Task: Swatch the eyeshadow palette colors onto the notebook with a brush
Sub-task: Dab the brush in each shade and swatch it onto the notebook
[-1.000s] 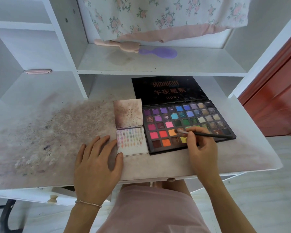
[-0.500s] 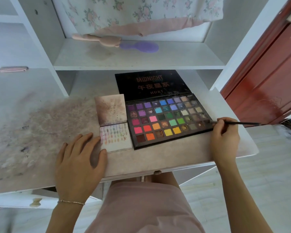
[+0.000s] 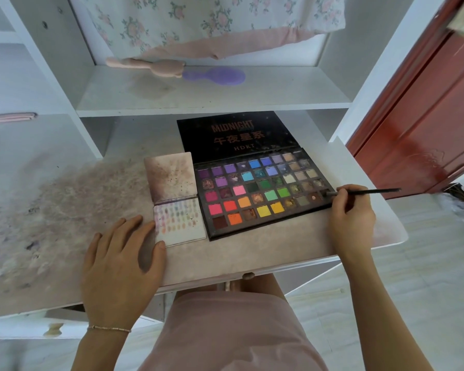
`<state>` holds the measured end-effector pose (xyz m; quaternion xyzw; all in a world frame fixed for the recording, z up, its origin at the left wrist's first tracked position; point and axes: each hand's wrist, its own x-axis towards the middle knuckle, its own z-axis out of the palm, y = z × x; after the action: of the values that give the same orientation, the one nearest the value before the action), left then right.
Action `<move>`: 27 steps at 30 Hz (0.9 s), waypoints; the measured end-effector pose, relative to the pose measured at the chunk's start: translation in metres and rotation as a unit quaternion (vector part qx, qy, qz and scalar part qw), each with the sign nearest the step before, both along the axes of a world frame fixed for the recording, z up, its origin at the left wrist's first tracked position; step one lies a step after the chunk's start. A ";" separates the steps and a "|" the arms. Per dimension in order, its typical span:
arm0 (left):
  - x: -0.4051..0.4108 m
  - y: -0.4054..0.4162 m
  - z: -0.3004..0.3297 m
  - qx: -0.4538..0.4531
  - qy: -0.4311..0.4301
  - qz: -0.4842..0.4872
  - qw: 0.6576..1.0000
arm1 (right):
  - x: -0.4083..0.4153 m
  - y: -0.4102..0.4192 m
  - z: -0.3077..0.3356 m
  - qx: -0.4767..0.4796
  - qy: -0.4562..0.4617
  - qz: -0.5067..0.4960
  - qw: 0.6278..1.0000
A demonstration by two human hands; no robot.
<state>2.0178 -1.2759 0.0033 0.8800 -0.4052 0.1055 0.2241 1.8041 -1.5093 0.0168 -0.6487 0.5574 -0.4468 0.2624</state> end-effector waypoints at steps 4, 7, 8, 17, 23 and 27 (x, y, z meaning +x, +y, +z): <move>0.000 0.000 0.000 -0.005 0.002 0.001 1.000 | 0.000 0.000 0.000 -0.005 -0.017 -0.018 1.000; 0.000 -0.001 -0.001 -0.006 0.001 -0.001 1.000 | 0.001 0.000 0.001 -0.002 -0.006 -0.005 1.000; 0.000 -0.001 -0.001 -0.007 0.000 -0.002 1.000 | 0.000 0.000 0.000 -0.003 -0.007 -0.007 1.000; 0.001 -0.001 -0.003 -0.009 -0.012 -0.001 1.000 | 0.018 0.021 0.004 -0.026 -0.065 0.091 0.993; 0.001 -0.001 -0.003 -0.004 -0.013 0.003 1.000 | 0.056 0.062 0.004 -0.021 -0.105 0.230 0.967; 0.002 0.000 -0.003 0.001 -0.012 0.001 1.000 | 0.078 0.083 0.004 -0.007 -0.117 0.294 0.948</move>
<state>2.0196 -1.2762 0.0000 0.8794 -0.4070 0.1155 0.2182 1.8824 -1.4260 0.0205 -0.7288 0.3041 -0.4261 0.4414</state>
